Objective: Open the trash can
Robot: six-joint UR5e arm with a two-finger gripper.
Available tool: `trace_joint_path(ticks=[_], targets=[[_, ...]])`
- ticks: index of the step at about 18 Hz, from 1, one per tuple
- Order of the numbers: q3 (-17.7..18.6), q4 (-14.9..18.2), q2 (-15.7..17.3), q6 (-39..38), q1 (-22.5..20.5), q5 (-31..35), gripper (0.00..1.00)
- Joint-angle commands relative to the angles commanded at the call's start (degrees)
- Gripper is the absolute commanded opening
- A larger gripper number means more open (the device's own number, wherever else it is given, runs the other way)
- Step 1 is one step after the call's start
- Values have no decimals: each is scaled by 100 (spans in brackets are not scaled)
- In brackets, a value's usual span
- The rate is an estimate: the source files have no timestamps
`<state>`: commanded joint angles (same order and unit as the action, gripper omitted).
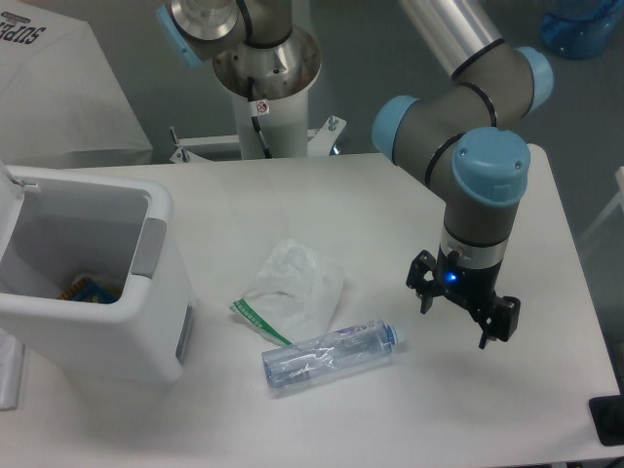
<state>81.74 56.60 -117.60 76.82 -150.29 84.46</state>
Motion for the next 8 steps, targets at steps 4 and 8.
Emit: trace_joint_path(ticks=[4,8], targets=[[9,0,0,0,0,0,100],[61,-9,0,0,0,0,100]])
